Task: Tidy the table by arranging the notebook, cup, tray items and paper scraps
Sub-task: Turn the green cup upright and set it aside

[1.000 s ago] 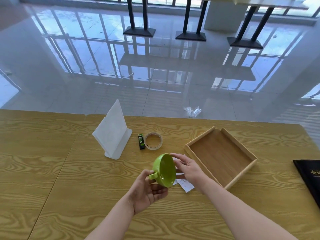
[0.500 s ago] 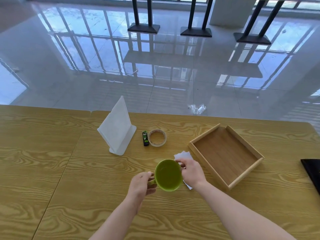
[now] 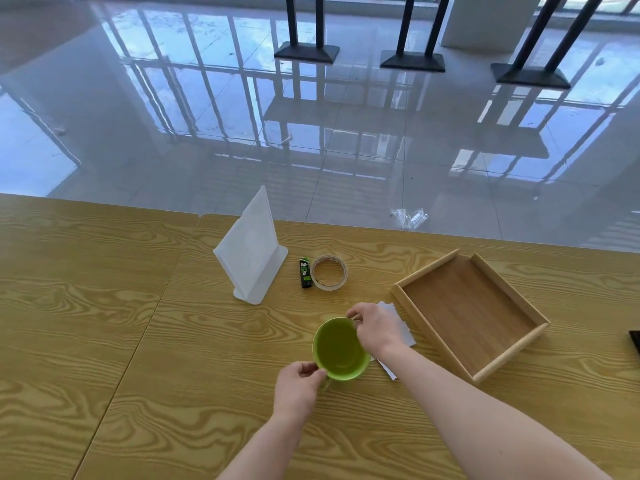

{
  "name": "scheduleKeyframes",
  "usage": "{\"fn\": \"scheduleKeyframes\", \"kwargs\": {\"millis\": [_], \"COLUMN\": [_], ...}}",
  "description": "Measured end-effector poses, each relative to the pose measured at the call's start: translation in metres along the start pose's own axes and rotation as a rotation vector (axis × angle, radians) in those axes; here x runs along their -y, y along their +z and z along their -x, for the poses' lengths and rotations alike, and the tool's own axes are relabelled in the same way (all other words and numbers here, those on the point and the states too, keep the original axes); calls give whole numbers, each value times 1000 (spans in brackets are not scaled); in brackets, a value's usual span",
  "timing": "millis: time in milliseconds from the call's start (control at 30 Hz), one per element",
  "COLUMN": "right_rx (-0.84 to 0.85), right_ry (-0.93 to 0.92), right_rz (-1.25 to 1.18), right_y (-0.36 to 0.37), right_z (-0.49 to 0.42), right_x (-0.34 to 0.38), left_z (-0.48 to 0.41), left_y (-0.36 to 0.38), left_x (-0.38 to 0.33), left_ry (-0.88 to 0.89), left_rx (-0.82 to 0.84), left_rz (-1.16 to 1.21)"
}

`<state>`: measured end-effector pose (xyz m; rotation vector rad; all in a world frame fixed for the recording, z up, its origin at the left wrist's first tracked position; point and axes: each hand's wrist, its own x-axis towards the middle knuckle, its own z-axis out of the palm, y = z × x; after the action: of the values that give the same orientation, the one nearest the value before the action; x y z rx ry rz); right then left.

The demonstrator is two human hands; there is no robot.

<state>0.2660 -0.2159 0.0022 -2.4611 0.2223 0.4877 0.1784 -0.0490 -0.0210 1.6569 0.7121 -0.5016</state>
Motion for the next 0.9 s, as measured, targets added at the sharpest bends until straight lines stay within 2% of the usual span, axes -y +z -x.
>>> {"fn": "scheduleKeyframes", "kwargs": {"millis": [200,367,467,533,667,733,800,900], "right_rx": [-10,-154,-155,-148,-182,-190,-173,-130], "right_ry": [79,189,286,332,395,458,529,602], "right_rz": [-356,-503,-607,-668,-733,-770,-831,-993], "right_y": [-5,2,21,34,56,64,71,82], "right_z": [6,35,58,71,89,95,98,98], "right_x": [-8,-28,-35,-33,-24,-17,-11,-2], "left_z": [1,-2,-4,-8,-21,-28,-36,-50], "left_y": [2,-5,-13,-23,-49,-61,-75,-98], "left_x": [0,3,5,7,12,14,16,20], "left_ry": [-74,-95,-45,91,489,612,666,639], "left_rx": [2,77,109,66,-60,-101,-156,-214], "left_rz": [94,116,40,-170,-678,-884,-1041,-1175]}}
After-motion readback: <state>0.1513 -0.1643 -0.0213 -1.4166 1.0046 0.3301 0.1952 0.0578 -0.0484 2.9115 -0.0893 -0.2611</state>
